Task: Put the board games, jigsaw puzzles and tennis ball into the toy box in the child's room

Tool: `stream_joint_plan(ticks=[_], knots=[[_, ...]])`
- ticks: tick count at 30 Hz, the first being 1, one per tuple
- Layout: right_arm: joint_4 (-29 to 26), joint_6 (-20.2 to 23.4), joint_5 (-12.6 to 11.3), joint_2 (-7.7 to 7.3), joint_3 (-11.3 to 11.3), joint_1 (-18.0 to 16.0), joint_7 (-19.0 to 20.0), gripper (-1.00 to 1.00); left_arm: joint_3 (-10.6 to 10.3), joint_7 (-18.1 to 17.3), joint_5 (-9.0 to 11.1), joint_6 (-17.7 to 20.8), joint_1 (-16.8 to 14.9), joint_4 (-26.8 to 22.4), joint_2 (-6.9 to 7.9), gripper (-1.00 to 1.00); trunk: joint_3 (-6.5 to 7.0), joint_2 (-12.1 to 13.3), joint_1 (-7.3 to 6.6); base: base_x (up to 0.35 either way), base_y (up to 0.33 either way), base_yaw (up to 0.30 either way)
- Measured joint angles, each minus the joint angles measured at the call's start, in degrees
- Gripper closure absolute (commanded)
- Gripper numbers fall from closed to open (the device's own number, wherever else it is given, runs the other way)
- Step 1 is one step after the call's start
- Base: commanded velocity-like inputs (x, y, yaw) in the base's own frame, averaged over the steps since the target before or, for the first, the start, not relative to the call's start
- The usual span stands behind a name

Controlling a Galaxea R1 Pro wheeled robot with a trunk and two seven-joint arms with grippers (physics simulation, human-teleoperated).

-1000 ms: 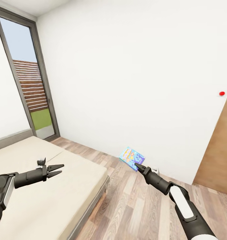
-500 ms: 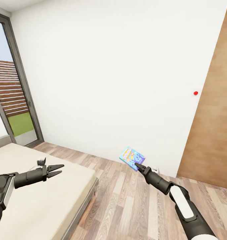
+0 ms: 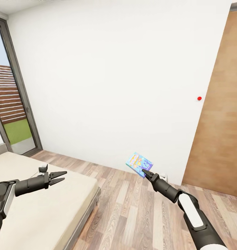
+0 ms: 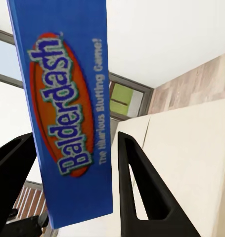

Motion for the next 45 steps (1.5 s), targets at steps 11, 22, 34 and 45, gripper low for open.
stream_joint_plan(ticks=[11, 22, 34, 45], knots=[[0.5, -0.1, 0.0, 0.14, -0.1, 0.0, 0.0, 1.00, 0.1, -0.4, 0.5, 0.0, 0.0, 0.0, 0.08, -1.00, 0.61, 0.0, 0.00, -0.002, 0.000, -0.007], [0.4, -0.1, 0.1, 0.51, -0.1, 0.0, -0.3, 1.00, 0.3, -0.4, 0.4, -0.1, 0.0, 0.0, 0.07, -1.00, 0.77, 0.0, 0.01, -0.125, 0.048, -0.221], [0.6, -0.3, 0.2, 0.56, -0.1, 0.0, -0.2, 1.00, 0.4, -0.3, 0.3, 0.0, 0.0, 0.1, 0.07, -1.00, 0.78, 0.0, 0.01, -0.067, 0.068, -0.278], [0.8, -0.3, 0.3, 0.61, -0.1, 0.0, -0.4, 1.00, 0.4, -0.5, 0.6, 0.0, 0.0, 0.1, 0.12, -1.00, 0.77, 0.0, 0.00, -0.022, 0.013, -0.279]])
